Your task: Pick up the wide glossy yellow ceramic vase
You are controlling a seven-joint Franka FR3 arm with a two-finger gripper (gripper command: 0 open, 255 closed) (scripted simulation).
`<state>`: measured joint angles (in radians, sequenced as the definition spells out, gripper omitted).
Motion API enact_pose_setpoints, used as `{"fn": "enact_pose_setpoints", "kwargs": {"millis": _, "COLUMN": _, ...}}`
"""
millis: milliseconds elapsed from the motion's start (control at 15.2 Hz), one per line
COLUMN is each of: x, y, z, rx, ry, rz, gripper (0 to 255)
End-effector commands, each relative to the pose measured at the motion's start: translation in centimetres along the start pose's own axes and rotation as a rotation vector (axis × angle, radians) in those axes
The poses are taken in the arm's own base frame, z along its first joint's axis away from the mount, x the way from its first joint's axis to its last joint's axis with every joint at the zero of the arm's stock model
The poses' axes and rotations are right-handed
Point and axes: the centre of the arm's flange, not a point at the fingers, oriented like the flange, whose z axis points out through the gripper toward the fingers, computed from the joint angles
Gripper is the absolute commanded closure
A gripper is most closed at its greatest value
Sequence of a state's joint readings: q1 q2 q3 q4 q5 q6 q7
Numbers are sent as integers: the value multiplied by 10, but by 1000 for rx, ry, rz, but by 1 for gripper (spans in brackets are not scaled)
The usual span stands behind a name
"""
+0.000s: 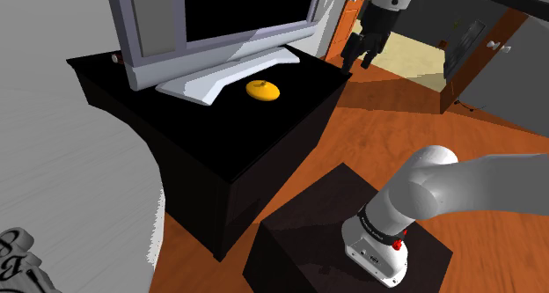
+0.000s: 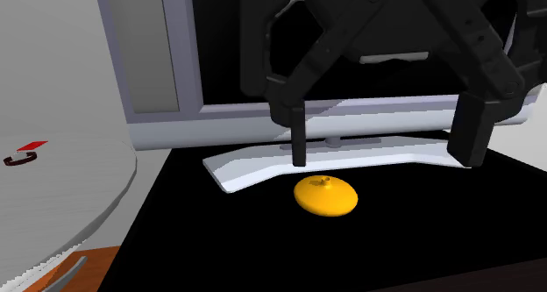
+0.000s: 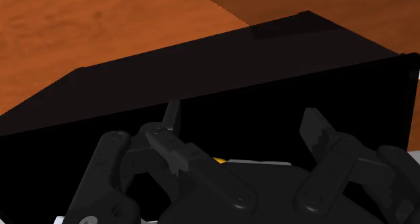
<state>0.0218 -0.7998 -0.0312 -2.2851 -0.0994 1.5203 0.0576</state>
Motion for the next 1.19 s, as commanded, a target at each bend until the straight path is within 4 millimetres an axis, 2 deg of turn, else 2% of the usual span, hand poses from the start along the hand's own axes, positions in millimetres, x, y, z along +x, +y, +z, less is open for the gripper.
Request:
{"fn": "enact_pose_setpoints", "kwargs": {"millis": 0, "x": 0, "y": 0, "z": 0, "rx": 0, "ry": 0, "rz": 0, "gripper": 0}}
{"fn": "enact_pose_setpoints", "kwargs": {"millis": 1122, "x": 205, "y": 8, "z": 106, "rx": 23, "ry": -46, "rz": -66, "gripper": 0}}
